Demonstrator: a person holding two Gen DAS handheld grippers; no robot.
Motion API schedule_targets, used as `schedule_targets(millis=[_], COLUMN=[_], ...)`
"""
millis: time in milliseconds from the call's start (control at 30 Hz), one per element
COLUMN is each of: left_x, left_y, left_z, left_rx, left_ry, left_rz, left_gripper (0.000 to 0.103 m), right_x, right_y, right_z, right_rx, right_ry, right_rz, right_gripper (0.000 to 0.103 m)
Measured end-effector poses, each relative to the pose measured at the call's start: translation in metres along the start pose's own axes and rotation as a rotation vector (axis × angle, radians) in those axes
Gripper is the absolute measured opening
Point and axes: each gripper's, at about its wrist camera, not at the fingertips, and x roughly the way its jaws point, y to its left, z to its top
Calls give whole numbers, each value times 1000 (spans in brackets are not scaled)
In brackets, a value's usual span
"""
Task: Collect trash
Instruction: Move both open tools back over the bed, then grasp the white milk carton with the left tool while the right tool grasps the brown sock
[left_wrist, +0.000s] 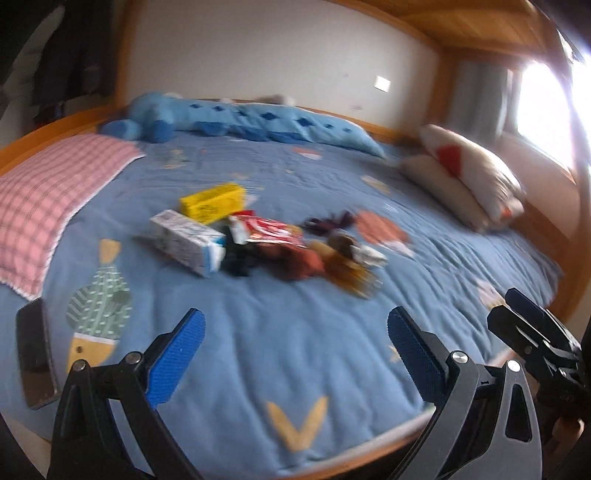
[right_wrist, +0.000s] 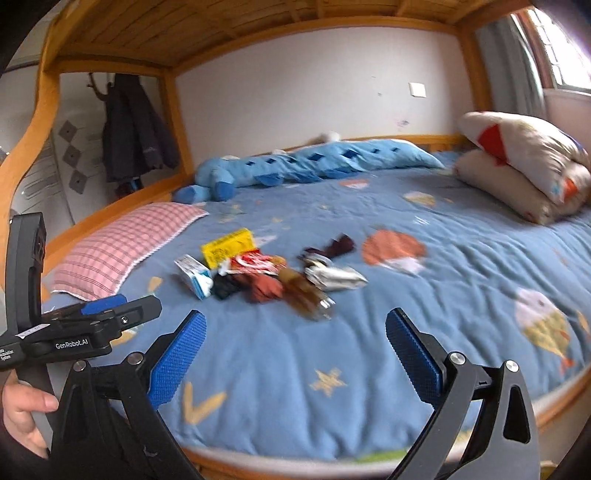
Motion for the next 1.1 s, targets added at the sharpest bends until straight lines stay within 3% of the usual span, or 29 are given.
schedule_targets(millis=[333,467,700,833,900,1100], left_x=[29,50,94,113,120,138], left_y=[54,66,83,89,91,98], left_z=[25,29,33,34,34,37], left_rx=[-100,-131,-168,-178,-182,-199], left_ry=[-20,14,80,105,116,136], left_rz=[83,87,101,111,111,111], left_gripper=[99,99,99,99,99,99], right_x=[73,102,167,200,214,246], right_y=[37,43,43,40,39,44], right_z=[16,16,13,14,14,13], right_rx=[-101,-123,-153,-175,-181,-232], right_ry=[29,45,157,225,255,319], right_rz=[65,90,93,101,113,101], right_gripper=[95,95,93,83,72,70])
